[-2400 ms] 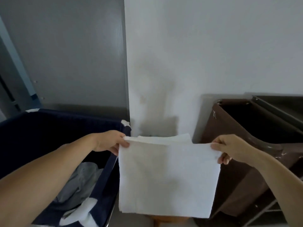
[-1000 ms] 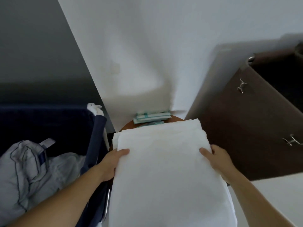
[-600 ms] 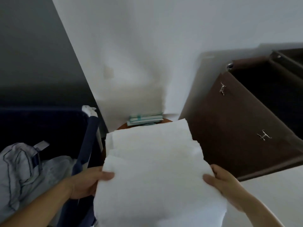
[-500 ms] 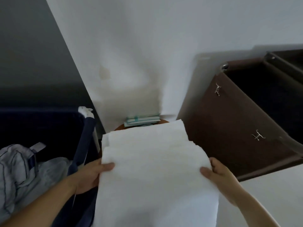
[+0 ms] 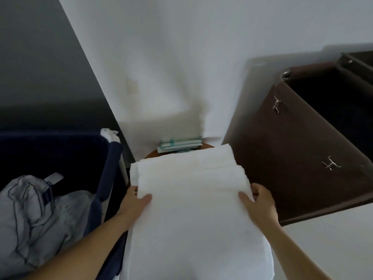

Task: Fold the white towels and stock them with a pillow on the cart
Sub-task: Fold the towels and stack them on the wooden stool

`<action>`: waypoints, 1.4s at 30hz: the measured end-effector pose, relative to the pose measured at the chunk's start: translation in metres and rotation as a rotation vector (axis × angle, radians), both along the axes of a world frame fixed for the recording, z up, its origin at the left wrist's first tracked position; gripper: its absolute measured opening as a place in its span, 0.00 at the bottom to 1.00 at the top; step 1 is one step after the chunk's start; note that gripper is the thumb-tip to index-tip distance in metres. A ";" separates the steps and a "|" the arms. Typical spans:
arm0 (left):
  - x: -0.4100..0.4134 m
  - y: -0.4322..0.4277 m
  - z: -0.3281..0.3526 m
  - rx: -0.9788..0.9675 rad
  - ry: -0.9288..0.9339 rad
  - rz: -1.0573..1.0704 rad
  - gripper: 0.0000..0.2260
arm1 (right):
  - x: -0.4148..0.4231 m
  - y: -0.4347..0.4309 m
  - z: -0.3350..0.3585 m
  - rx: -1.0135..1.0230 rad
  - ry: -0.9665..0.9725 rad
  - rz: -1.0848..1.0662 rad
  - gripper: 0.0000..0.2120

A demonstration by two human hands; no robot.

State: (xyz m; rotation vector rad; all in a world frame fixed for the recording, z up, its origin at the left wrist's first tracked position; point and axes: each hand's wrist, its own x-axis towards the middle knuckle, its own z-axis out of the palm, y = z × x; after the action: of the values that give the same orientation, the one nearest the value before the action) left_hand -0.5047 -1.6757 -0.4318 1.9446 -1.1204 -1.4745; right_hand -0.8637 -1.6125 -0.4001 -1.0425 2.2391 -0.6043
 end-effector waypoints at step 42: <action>0.016 0.208 -0.011 0.174 -0.110 0.095 0.33 | 0.013 0.175 -0.006 0.290 -0.257 -0.081 0.29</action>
State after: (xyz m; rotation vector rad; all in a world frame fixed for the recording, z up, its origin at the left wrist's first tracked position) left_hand -0.4888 -1.4678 -0.4425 2.1897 -0.9576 -1.4724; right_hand -0.8506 -1.4375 -0.4064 -0.6915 2.0723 -0.4053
